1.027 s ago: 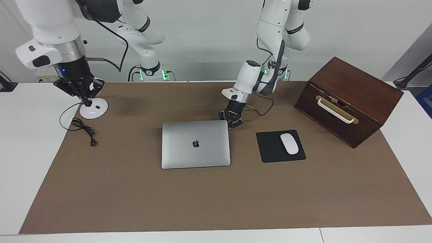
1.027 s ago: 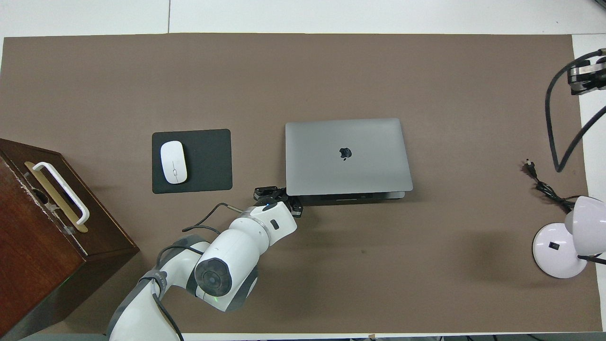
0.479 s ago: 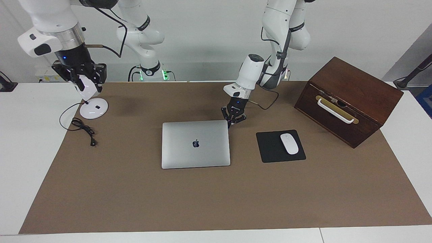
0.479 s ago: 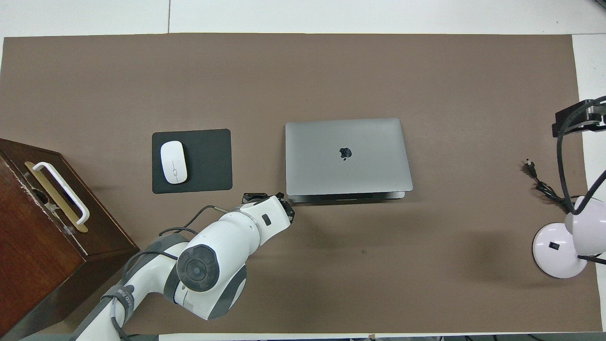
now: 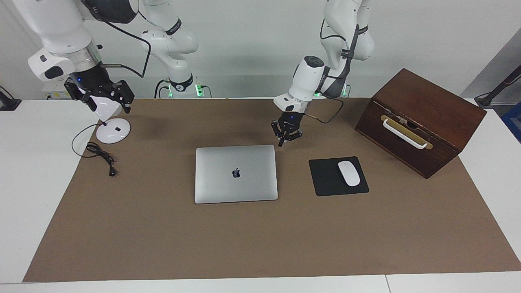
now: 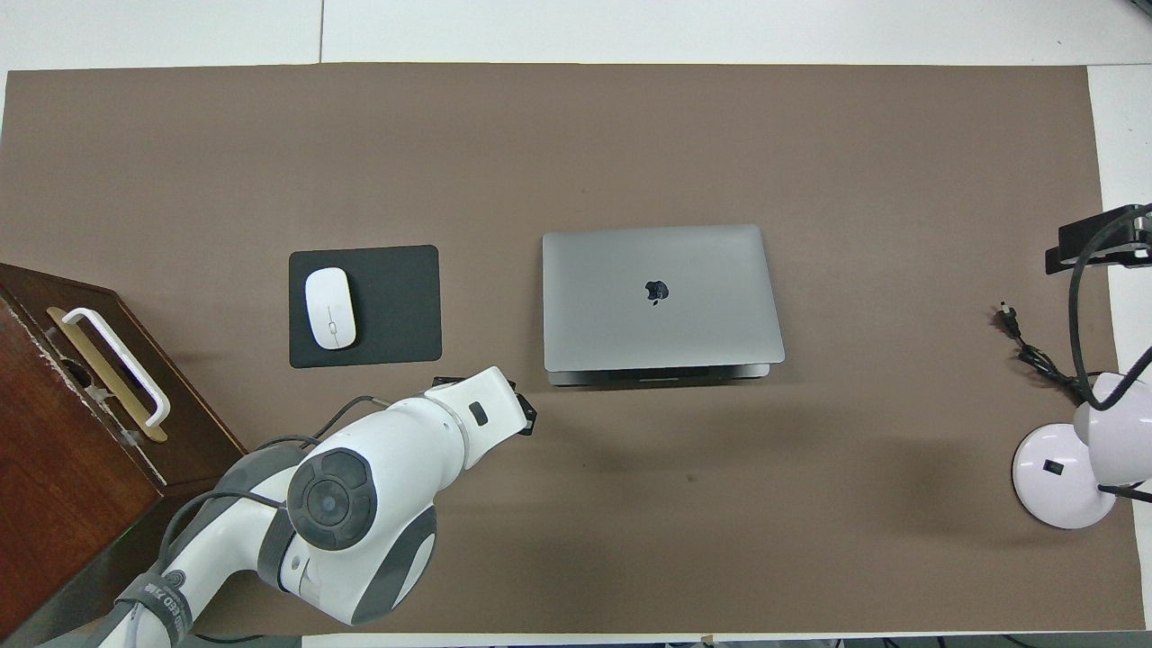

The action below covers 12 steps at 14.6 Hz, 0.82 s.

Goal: Close laptop with both arms

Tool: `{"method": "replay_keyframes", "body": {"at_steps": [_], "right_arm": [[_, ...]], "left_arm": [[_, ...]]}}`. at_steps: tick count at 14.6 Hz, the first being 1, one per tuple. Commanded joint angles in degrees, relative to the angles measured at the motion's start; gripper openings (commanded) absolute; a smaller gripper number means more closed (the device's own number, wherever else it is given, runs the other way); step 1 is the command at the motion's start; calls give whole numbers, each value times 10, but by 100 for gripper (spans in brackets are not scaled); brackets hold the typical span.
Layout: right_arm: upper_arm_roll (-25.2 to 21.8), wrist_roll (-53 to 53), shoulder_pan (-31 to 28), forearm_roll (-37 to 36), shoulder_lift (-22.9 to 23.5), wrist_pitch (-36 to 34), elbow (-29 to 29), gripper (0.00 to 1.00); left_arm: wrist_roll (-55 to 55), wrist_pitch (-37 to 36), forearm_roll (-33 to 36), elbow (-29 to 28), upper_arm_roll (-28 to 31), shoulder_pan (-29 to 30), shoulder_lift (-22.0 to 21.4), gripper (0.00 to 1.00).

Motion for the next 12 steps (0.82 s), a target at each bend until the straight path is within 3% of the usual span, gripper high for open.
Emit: {"method": "replay_keyframes", "body": {"at_steps": [1,6,12], "right_arm": [[-7,20,11,12,-17,15,-27,100],[-15,17,20,11,-17,16,-28,100],[-16,16,19,10,-17,10,-28,100]], "left_arm": [[-3,-37,-6,12,0,14,-11,0],[1,-100,-6,25,0,62,-57,0],[4,-266,26,120,0,140,-91,0]]}}
